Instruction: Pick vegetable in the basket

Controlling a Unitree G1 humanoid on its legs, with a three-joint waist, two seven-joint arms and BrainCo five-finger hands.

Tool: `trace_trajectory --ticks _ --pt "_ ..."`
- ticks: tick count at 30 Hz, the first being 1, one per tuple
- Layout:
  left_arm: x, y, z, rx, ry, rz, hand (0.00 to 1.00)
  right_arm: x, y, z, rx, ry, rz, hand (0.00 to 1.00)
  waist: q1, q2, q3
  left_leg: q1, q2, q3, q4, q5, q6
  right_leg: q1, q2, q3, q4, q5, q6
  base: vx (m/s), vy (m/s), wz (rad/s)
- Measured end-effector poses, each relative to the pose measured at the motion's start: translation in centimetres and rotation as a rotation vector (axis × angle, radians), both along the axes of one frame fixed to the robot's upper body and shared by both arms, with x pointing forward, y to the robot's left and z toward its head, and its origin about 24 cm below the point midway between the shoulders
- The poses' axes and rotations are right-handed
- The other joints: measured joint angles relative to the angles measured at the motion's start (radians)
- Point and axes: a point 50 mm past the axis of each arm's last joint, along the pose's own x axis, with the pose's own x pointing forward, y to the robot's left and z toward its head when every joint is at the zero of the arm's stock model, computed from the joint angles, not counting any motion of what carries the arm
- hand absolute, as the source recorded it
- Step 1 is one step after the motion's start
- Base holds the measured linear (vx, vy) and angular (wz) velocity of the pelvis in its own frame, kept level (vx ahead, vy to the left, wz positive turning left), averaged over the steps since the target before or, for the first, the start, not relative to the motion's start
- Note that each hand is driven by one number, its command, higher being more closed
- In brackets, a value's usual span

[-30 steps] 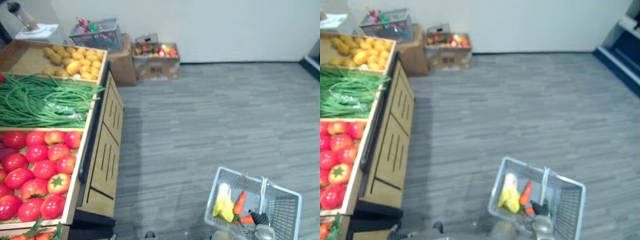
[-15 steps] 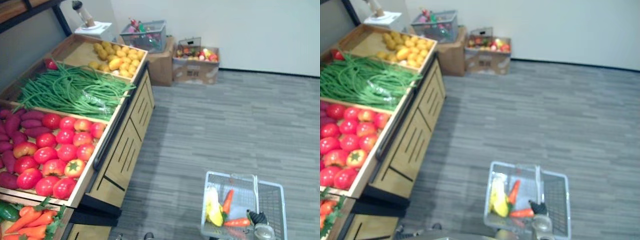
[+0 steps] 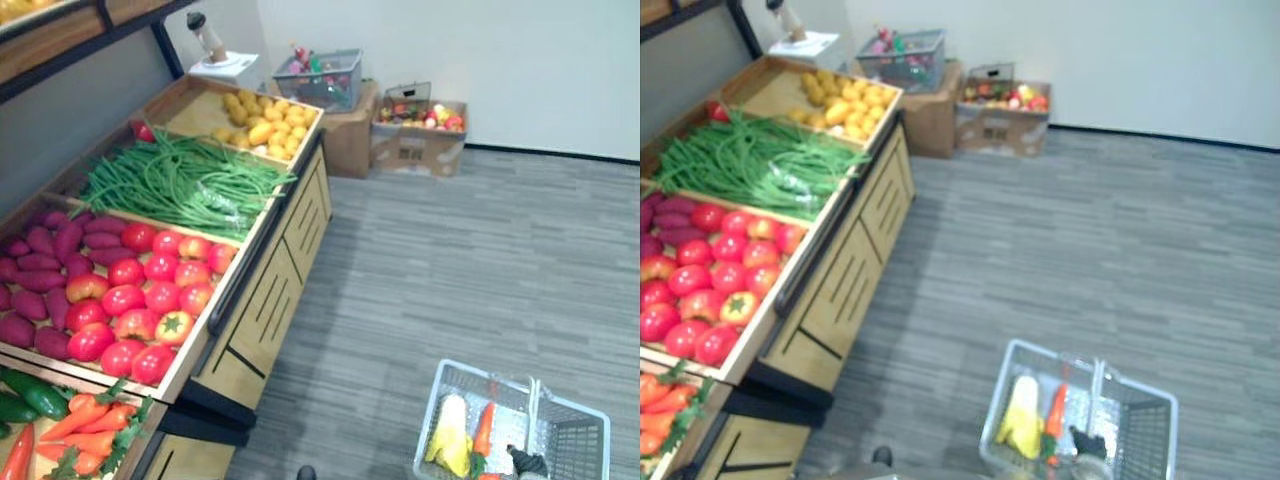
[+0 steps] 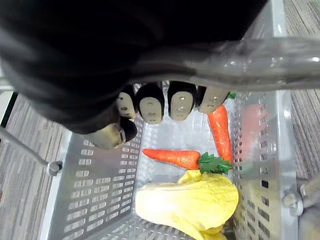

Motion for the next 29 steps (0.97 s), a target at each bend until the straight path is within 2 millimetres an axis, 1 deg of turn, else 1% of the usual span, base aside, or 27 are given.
trace_trajectory --ticks 1,3,4,5,7,8,9,11,12,16,17,18,24,29 --pt "-0.2 -0.1 -0.1 -0.009 0.005 0.006 0.0 -0.1 0.0 0.0 0.012 -0.009 -0.034 1.0 0.001 -0.006 0.003 0.009 -0.003 0.017 -0.01 0.002 0.003 0.0 -0.002 0.01 -0.01 0.008 0.004 -0.02 0.023 -0.25" --pt "-0.4 -0.3 -0.2 -0.031 0.009 0.038 0.0 -0.5 0.1 -0.1 0.029 -0.015 -0.076 1.0 0.001 -0.005 0.003 0.027 -0.006 0.041 -0.019 0.002 0.003 0.002 -0.006 0.025 -0.014 0.012 0.009 -0.01 0.023 -0.32" --pt "-0.6 -0.3 -0.3 -0.047 0.015 0.052 0.0 -1.0 0.1 -0.3 0.047 -0.016 -0.12 1.0 -0.002 -0.011 0.002 0.045 -0.007 0.058 -0.03 0.002 0.003 0.003 -0.006 0.043 -0.014 0.013 0.011 0.01 0.016 -0.28" --pt "-0.6 -0.3 -0.3 -0.054 0.015 0.057 0.0 -1.2 0.1 -0.3 0.053 -0.016 -0.136 1.0 -0.001 -0.011 0.001 0.052 -0.007 0.066 -0.033 0.001 0.003 0.004 -0.006 0.046 -0.014 0.013 0.011 0.02 0.014 -0.33" --pt "-0.7 -0.3 -0.3 -0.068 0.013 0.061 0.0 -1.9 0.1 -0.4 0.074 -0.021 -0.199 1.0 -0.012 -0.016 0.002 0.068 -0.007 0.08 -0.036 -0.002 0.003 0.009 -0.005 0.06 -0.017 0.016 0.008 0.03 0.008 -0.22" --pt "-0.7 -0.2 -0.3 -0.071 0.015 0.058 0.0 -2.1 0.1 -0.5 0.08 -0.02 -0.217 1.0 -0.025 -0.011 -0.001 0.076 -0.007 0.09 -0.036 -0.002 0.003 0.016 -0.004 0.065 -0.019 0.017 0.009 0.03 0.009 -0.2" --pt "-0.9 -0.2 -0.4 -0.076 0.023 0.058 0.0 -2.3 0.1 -0.5 0.087 -0.018 -0.237 1.0 -0.027 -0.02 0.003 0.085 -0.005 0.1 -0.036 -0.004 0.002 0.019 -0.003 0.072 -0.018 0.023 0.007 0.03 0.008 -0.19" --pt "-0.9 -0.2 -0.4 -0.082 0.026 0.053 0.0 -2.8 0.1 -0.7 0.094 -0.008 -0.259 1.0 -0.027 -0.016 -0.002 0.104 -0.005 0.121 -0.036 -0.007 0.0 0.028 -0.002 0.087 -0.019 0.023 0.007 0.02 0.009 -0.22" --pt "-0.9 -0.2 -0.4 -0.083 0.027 0.052 0.0 -3.1 0.1 -0.7 0.102 -0.009 -0.279 1.0 -0.028 -0.023 0.002 0.116 -0.005 0.126 -0.036 -0.01 0.001 0.036 -0.002 0.092 -0.019 0.023 0.007 0.02 0.01 -0.18" --pt "-1.0 -0.2 -0.5 -0.088 0.03 0.044 0.0 -3.4 0.0 -0.7 0.116 -0.012 -0.294 1.0 -0.028 -0.017 -0.004 0.12 -0.006 0.123 -0.034 -0.012 0.003 0.038 -0.004 0.088 -0.014 0.022 0.007 -0.02 0.003 0.01" --pt "-0.9 -0.2 -0.5 -0.09 0.029 0.042 0.0 -3.4 0.1 -0.7 0.118 -0.013 -0.293 1.0 -0.028 -0.024 -0.001 0.119 -0.005 0.122 -0.029 -0.013 0.004 0.039 -0.005 0.086 -0.012 0.022 0.007 -0.04 -0.003 0.07" --pt "-0.9 -0.2 -0.5 -0.092 0.027 0.04 0.0 -3.4 0.1 -0.7 0.118 -0.013 -0.291 1.0 -0.027 -0.02 -0.003 0.119 -0.005 0.12 -0.027 -0.013 0.004 0.043 -0.005 0.082 -0.012 0.022 0.007 -0.05 -0.005 0.07" --pt "-0.7 -0.3 -0.4 -0.096 0.018 0.006 0.0 -3.3 0.2 -0.7 0.114 -0.007 -0.261 1.0 -0.025 -0.022 -0.002 0.117 -0.002 0.115 -0.014 -0.014 0.005 0.051 -0.004 0.071 -0.012 0.02 0.005 -0.04 -0.004 0.04" --pt "-0.8 -0.3 -0.4 -0.102 0.014 0.032 0.0 -3.3 0.2 -0.8 0.113 -0.004 -0.255 1.0 -0.025 -0.023 -0.004 0.116 -0.001 0.115 -0.015 -0.014 0.005 0.052 -0.004 0.069 -0.016 0.02 0.005 0.0 0.0 0.0"
